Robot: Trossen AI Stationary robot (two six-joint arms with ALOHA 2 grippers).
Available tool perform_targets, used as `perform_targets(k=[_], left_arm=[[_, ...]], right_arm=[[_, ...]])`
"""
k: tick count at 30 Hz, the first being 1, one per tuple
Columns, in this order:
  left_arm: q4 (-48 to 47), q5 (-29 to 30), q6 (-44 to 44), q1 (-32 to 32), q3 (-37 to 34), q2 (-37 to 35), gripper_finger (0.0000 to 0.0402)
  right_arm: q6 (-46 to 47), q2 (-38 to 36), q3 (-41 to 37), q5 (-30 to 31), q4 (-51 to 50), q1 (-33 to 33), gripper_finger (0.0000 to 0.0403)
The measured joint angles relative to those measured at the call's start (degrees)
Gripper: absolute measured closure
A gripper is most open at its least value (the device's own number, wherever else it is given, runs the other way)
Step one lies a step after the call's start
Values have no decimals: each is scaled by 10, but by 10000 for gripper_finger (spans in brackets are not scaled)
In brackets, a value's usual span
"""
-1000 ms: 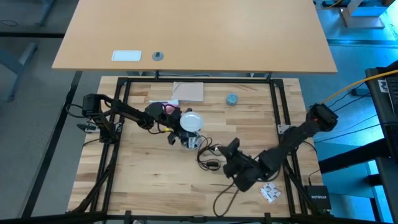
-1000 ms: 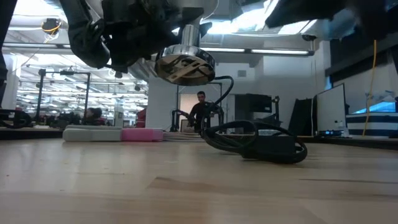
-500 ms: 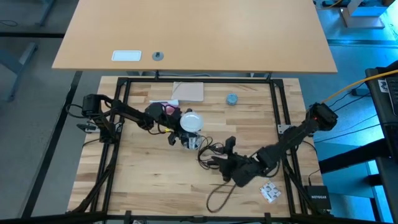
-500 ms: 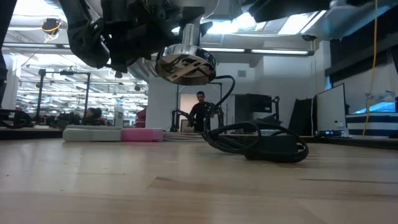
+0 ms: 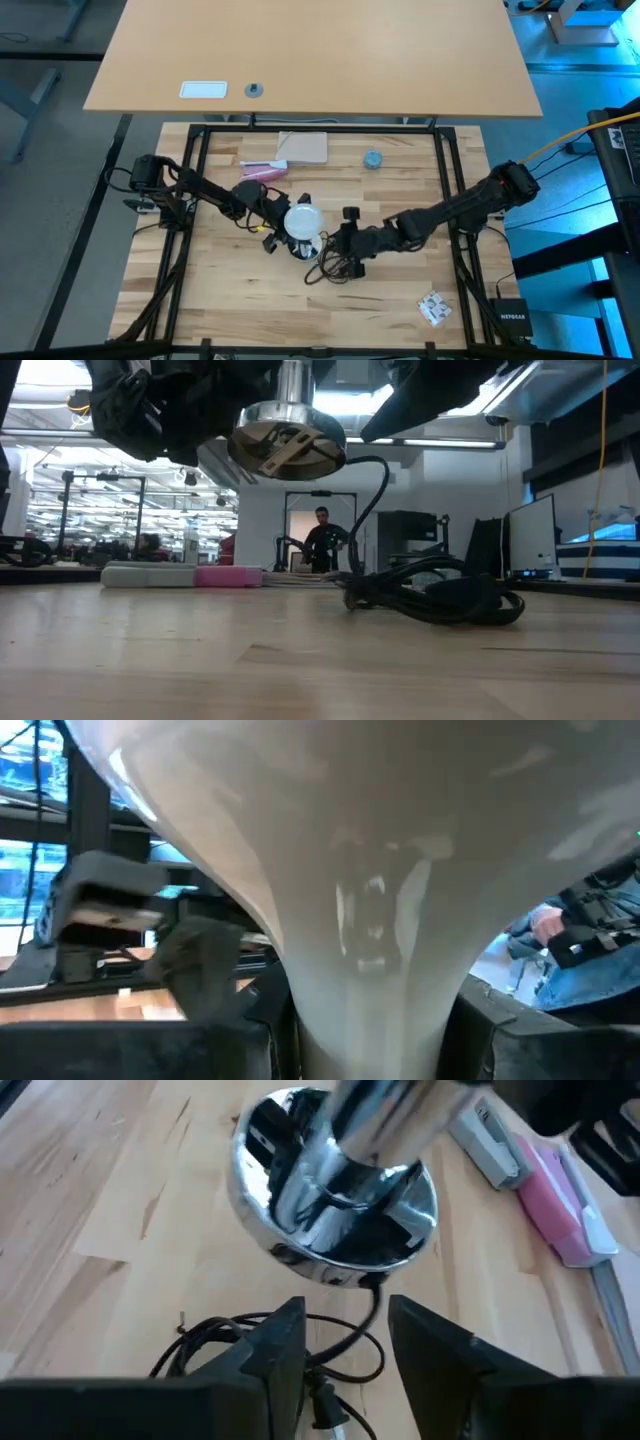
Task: Screw lightbulb
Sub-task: Insert the white lightbulb into the desk lamp
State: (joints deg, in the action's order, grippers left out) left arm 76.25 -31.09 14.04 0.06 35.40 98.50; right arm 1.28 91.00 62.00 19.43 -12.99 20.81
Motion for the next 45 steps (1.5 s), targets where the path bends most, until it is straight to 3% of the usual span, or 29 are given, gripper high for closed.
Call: perform_targets(k=[8, 24, 28, 35, 45], left_arm=[[22, 0, -11, -10, 0, 0, 251], [60, 0, -6, -13, 0, 0, 251], [60, 1, -8, -22, 0, 0, 251], [59, 1, -15, -33, 0, 0, 251], [59, -2, -17, -51, 0, 0, 251]], right_arm=[[6, 0, 0, -50, 1, -14, 280], [19, 0, 0, -23, 4, -14, 283], [17, 0, 0, -20, 10, -15, 308], [-4, 0, 0, -15, 11, -17, 392], [-53, 0, 0, -5, 34, -18, 397]])
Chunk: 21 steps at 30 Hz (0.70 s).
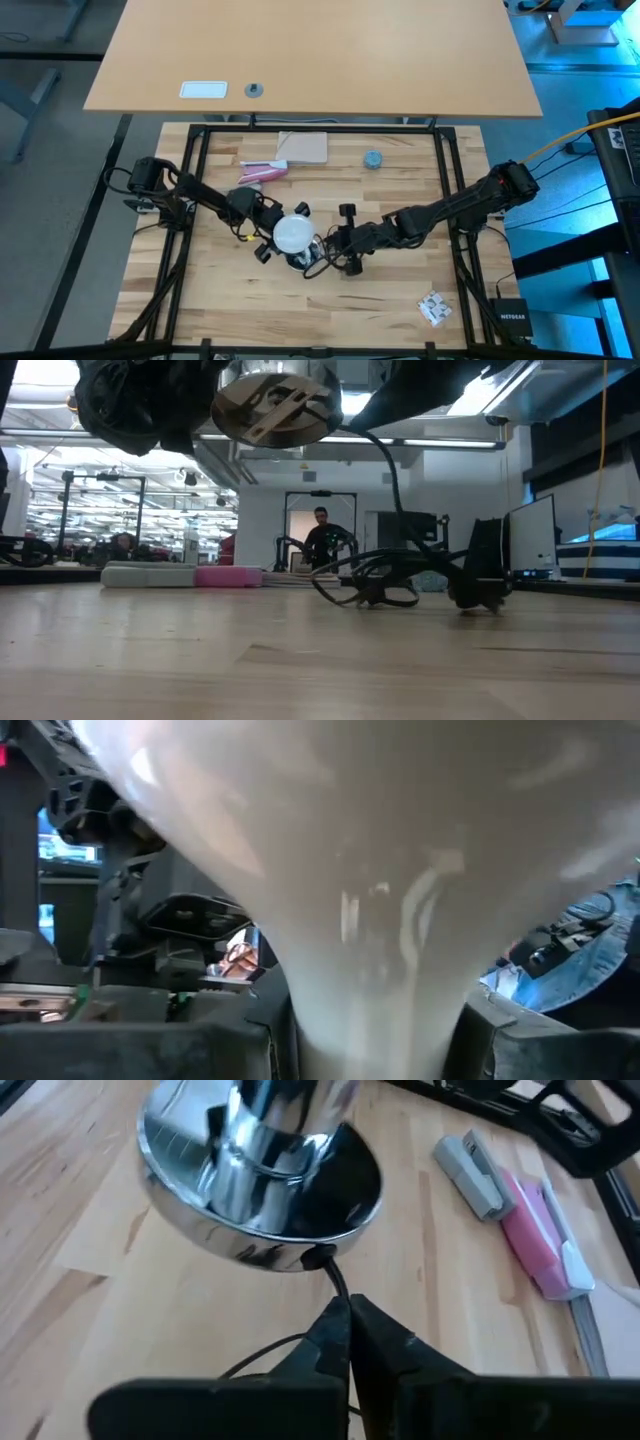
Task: Screw lightbulb
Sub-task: Insert the white lightbulb into the desk lamp
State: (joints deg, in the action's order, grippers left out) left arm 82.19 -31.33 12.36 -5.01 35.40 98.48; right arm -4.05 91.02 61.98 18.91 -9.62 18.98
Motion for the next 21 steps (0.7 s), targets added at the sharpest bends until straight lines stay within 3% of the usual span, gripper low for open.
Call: perform_targets(k=[12, 21], left_arm=[[2, -3, -6, -18, 0, 0, 251], [14, -1, -6, -18, 1, 0, 251]], right_arm=[[-42, 1, 0, 8, 66, -27, 400], [-55, 45, 0, -39, 94, -44, 399]])
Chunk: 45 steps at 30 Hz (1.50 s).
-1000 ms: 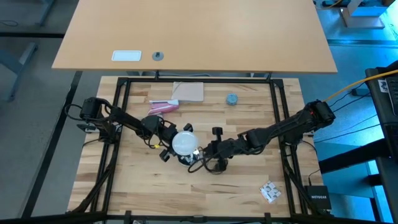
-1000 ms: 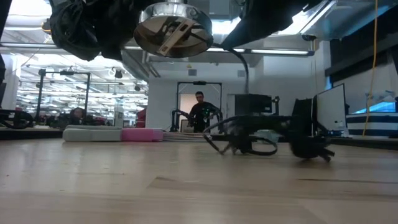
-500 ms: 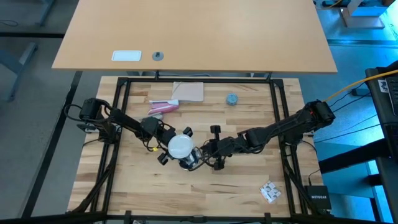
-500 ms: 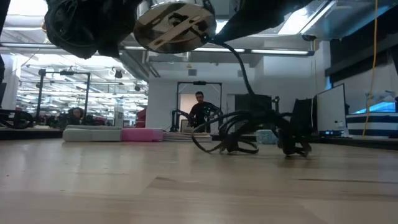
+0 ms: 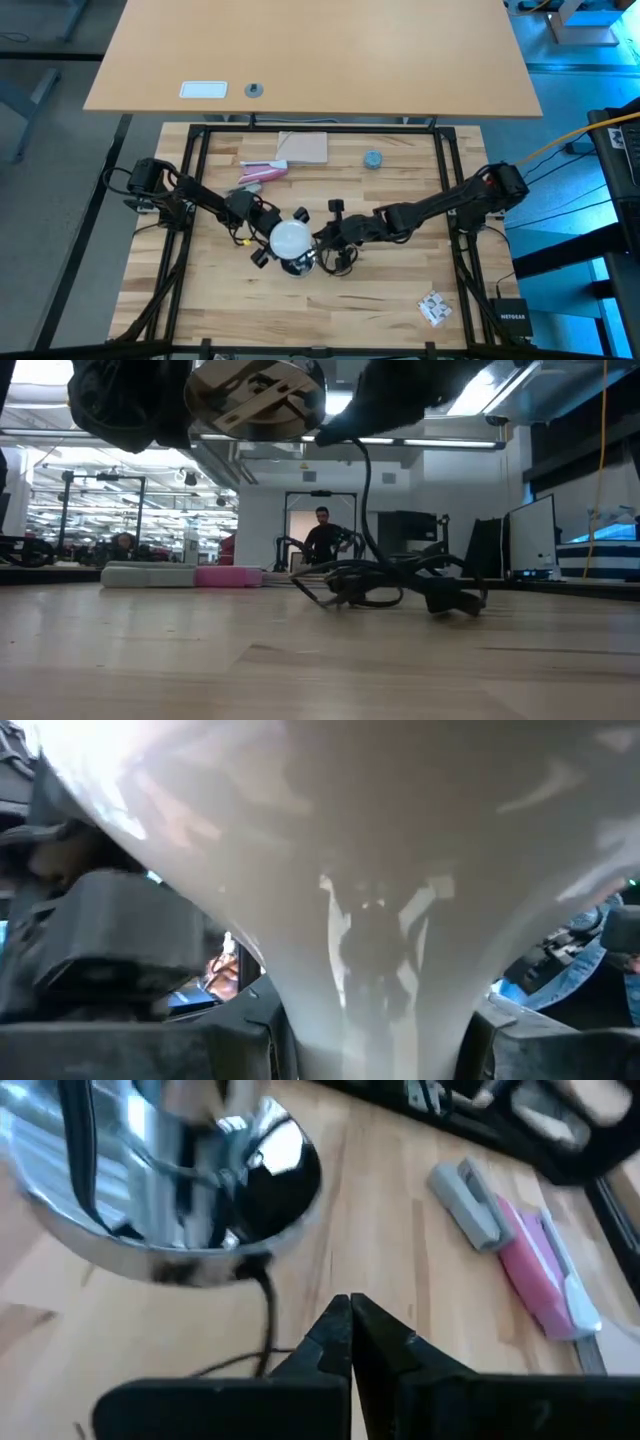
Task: Screw lightbulb
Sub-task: Insert the white lightbulb into the desk lamp
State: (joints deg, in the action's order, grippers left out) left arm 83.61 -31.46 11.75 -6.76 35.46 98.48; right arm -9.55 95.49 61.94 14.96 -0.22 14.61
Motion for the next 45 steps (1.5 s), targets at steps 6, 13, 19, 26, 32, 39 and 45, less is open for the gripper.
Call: perform_targets(k=[6, 13, 19, 26, 32, 39, 45], left_arm=[[-5, 0, 0, 0, 0, 0, 251], [-15, 17, 0, 0, 0, 0, 251], [-85, 104, 0, 13, 0, 0, 251], [-212, 260, 40, 29, 0, 0, 251], [-247, 304, 61, 29, 0, 0, 251], [-244, 305, 62, 26, 0, 0, 251], [-248, 320, 104, 22, 0, 0, 251]], right_arm=[[-19, 4, 0, 24, -17, -1, 399], [-73, 0, 0, 99, -35, 0, 398], [-74, -42, 0, 166, -136, 24, 398], [-51, -64, 1, 217, -221, 85, 398], [19, -36, 1, 128, -212, 114, 398], [16, 54, 0, 77, -146, 125, 398], [16, 91, 0, 139, -124, 124, 398]])
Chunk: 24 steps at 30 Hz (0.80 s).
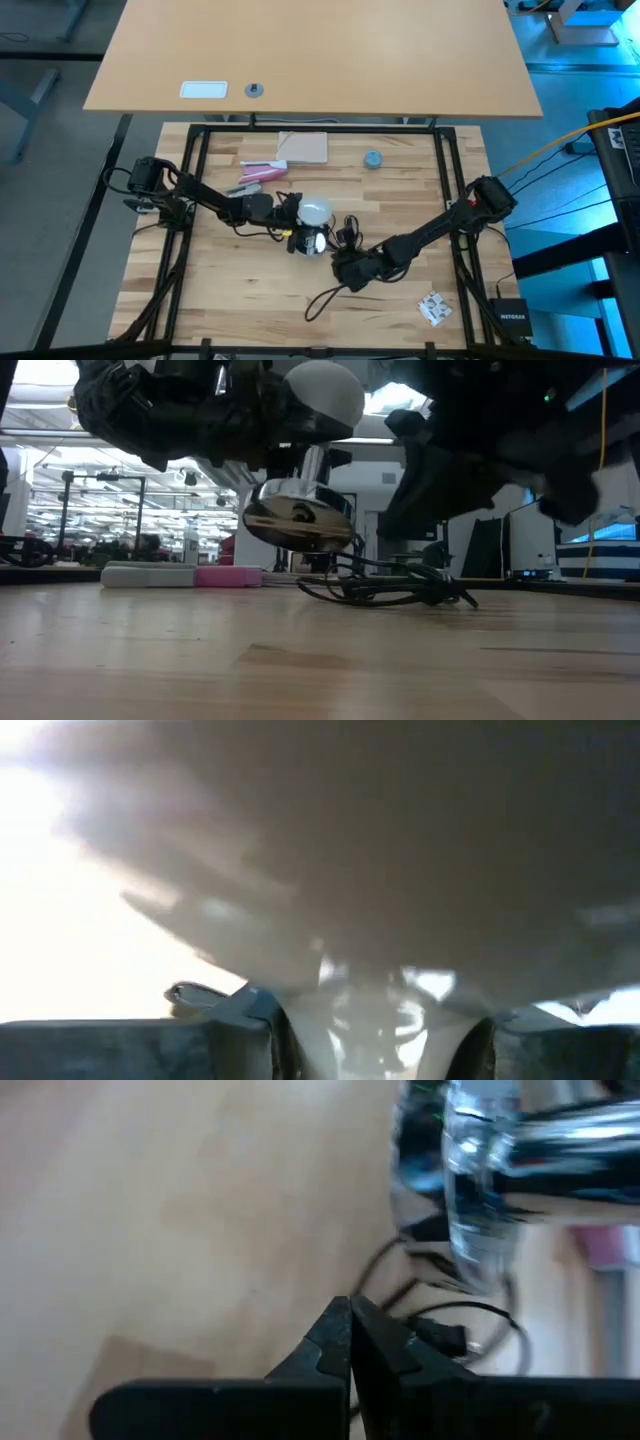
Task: Screw lightbulb
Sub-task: Insert the white lightbulb into the desk lamp
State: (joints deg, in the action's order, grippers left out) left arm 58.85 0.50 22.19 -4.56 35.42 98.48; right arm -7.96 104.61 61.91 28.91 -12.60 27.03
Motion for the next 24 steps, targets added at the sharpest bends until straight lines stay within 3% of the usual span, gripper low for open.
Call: perform_targets(k=[6, 10, 15, 20, 24], left_arm=[[0, 74, 117, 0, 0, 0, 251], [-2, 105, 176, 2, 0, 0, 251], [-10, 107, 185, 6, 0, 0, 251], [-52, 107, 198, 14, 0, 0, 251], [-80, 107, 221, 24, 0, 0, 251]], right_arm=[[-3, 2, 0, 77, 22, 0, 398], [-45, 2, 0, 80, 63, 0, 398], [-87, 2, 0, 80, 101, 0, 398], [-103, 2, 26, 88, 53, 12, 398], [-133, 2, 79, 143, -62, 40, 398]])
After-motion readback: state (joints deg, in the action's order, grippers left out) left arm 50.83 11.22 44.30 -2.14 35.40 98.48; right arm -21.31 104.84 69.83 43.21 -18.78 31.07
